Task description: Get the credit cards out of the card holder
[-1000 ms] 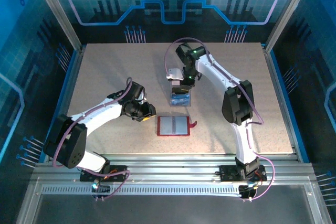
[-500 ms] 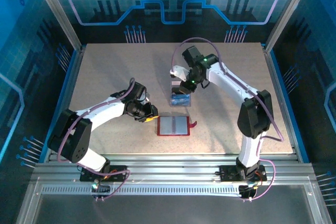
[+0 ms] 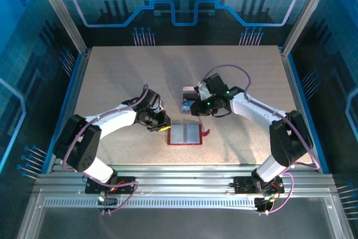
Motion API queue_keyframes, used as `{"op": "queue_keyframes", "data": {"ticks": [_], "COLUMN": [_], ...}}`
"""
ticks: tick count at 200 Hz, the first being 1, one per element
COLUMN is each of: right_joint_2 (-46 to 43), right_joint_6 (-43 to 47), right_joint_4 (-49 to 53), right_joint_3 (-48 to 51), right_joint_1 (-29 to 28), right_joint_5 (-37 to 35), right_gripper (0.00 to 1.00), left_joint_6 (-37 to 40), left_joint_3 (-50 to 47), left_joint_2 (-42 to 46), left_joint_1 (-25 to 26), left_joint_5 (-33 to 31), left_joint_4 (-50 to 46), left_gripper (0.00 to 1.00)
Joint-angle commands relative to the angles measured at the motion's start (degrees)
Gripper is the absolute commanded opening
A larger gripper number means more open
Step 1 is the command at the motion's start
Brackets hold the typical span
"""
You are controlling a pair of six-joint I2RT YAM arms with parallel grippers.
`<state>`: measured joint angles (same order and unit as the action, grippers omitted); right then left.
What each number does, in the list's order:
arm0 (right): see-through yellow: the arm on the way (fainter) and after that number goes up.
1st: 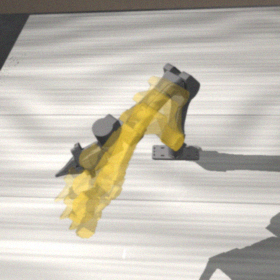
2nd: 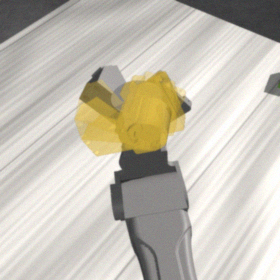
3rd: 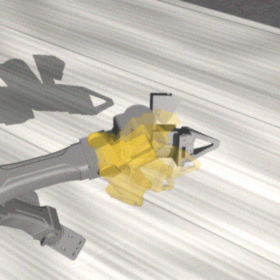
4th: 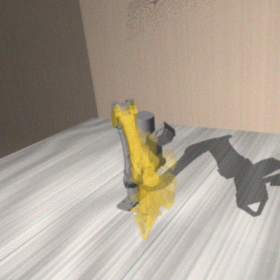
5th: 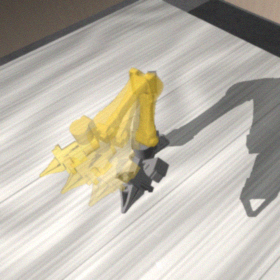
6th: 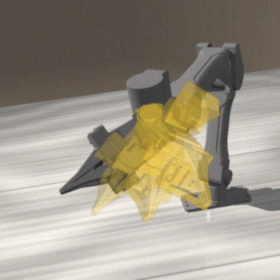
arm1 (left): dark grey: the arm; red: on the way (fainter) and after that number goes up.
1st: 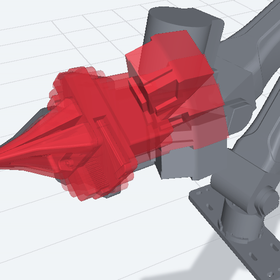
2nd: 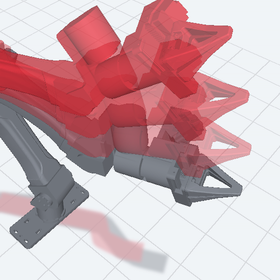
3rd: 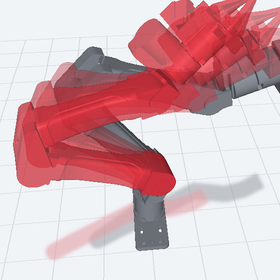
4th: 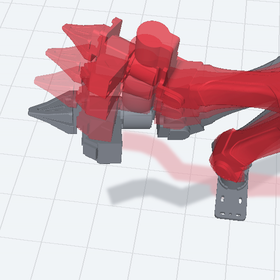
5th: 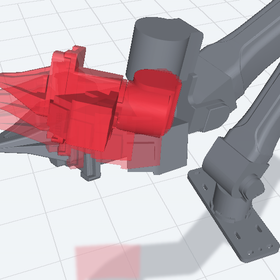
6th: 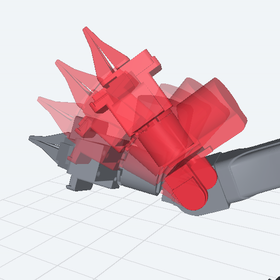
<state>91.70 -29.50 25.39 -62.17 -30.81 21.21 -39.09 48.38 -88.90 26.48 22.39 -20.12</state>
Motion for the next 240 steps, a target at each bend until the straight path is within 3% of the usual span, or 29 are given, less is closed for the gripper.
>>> {"op": "queue_keyframes", "data": {"ticks": [1,72,161,240], "right_joint_2": [0.85,9.03,14.18,13.86], "right_joint_6": [-14.59,-17.76,-17.84,-15.35], "right_joint_4": [-8.27,-10.49,-11.18,-5.08], "right_joint_3": [3.28,3.23,1.71,1.61], "right_joint_1": [-2.55,-10.29,-11.42,-11.48], "right_joint_5": [6.85,5.76,6.04,1.18], "right_gripper": [0.12,0.15,0.16,0.2], "left_joint_6": [-0.47,-0.64,-0.58,-0.28], "left_joint_3": [-1.84,-4.65,-4.93,-4.0], "left_joint_2": [-0.92,-3.35,-5.22,-5.27], "left_joint_1": [0.77,1.29,1.55,1.52], "left_joint_5": [1.25,1.86,1.74,0.91], "left_joint_4": [0.85,2.58,2.37,0.63], "left_gripper": [0.12,0.01,0.01,0.01]}}
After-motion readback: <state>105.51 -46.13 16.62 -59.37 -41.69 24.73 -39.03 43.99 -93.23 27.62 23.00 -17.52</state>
